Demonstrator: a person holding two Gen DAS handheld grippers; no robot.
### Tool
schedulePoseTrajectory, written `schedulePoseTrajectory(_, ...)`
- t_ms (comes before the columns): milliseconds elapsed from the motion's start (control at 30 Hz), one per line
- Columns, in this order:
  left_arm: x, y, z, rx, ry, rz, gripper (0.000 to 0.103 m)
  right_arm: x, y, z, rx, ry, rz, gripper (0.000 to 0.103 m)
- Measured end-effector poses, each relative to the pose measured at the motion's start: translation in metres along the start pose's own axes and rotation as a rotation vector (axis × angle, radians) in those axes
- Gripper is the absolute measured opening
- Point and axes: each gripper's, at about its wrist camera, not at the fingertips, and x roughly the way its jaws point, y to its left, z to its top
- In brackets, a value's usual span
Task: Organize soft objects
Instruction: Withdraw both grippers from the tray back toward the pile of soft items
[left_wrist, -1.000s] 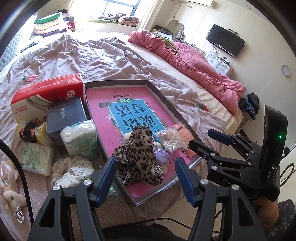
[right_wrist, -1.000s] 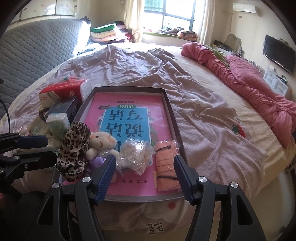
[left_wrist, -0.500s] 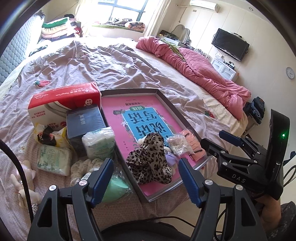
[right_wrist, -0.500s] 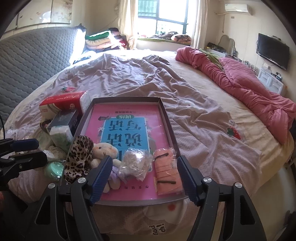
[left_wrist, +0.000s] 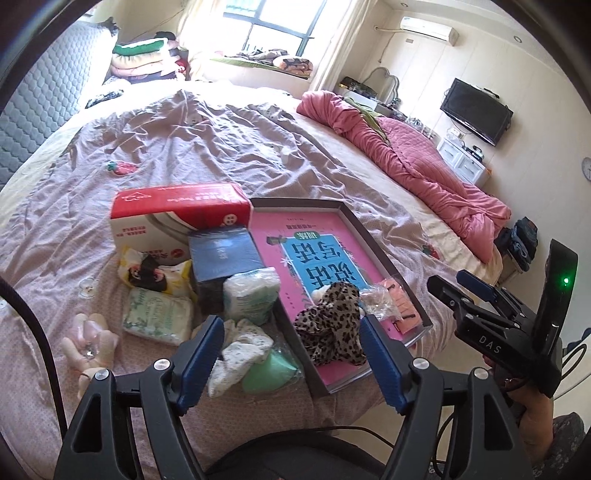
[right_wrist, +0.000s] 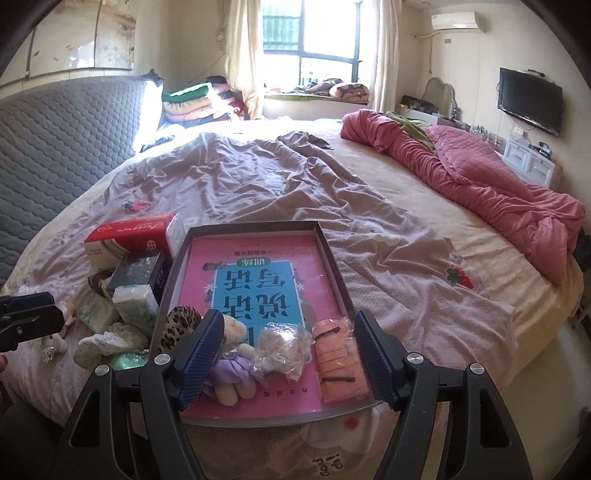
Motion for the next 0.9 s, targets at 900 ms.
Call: schedulePoseTrajectory(900, -0.060, 0.082, -0.010, -0.118, -0.064, 0.190, 0.075, -0.022, 0.095, 0.011, -0.229, -0.046, 0.121, 0.075)
